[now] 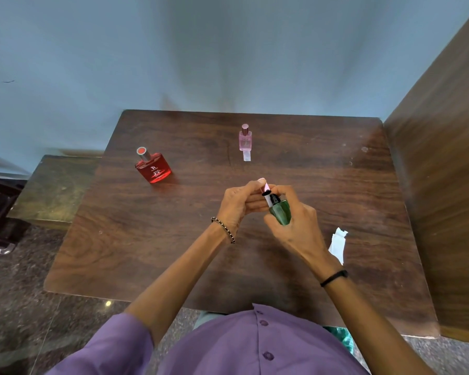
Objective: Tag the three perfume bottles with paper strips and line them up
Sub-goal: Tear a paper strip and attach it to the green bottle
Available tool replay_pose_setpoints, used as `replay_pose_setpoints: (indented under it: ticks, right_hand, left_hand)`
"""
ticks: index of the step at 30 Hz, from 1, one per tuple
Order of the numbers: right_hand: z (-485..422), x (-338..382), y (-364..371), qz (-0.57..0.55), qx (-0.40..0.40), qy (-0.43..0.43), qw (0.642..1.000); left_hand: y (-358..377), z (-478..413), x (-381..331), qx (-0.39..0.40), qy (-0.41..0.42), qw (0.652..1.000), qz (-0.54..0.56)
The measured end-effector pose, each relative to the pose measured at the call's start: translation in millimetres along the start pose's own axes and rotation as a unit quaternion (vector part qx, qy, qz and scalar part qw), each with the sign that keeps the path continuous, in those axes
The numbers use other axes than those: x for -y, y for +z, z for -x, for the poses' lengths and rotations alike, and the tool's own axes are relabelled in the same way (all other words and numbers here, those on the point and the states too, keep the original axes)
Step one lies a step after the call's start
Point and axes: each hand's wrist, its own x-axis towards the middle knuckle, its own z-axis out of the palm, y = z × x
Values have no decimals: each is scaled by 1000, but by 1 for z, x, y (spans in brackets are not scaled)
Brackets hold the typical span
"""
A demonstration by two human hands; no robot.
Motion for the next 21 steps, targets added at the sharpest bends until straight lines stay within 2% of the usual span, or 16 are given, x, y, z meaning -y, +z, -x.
replay_pose_setpoints:
  ticks: [4,10,12,15,16,21]
  right_hand:
    - [2,-1,-3,-31,-20,35,999]
    - [12,-7,-20,-99,-65,196,973]
    - [15,-5,-24,-167,-45,231,957]
    - [17,-1,-28,-342,-6,258,904]
    - [18,0,-30,-362,10,257,896]
    - [21,2,-30,-304,70,227,923]
  left_hand:
    - [2,0,2,-11,-7,1000,10]
    - [4,0,-1,2,-8,1000,9]
    - [4,0,-1,2,-10,1000,12]
    - [7,-1,1,3,-11,1000,1]
    - [8,-1,2,5,-10,1000,-5]
    - [17,1,3,16,4,1000,-9]
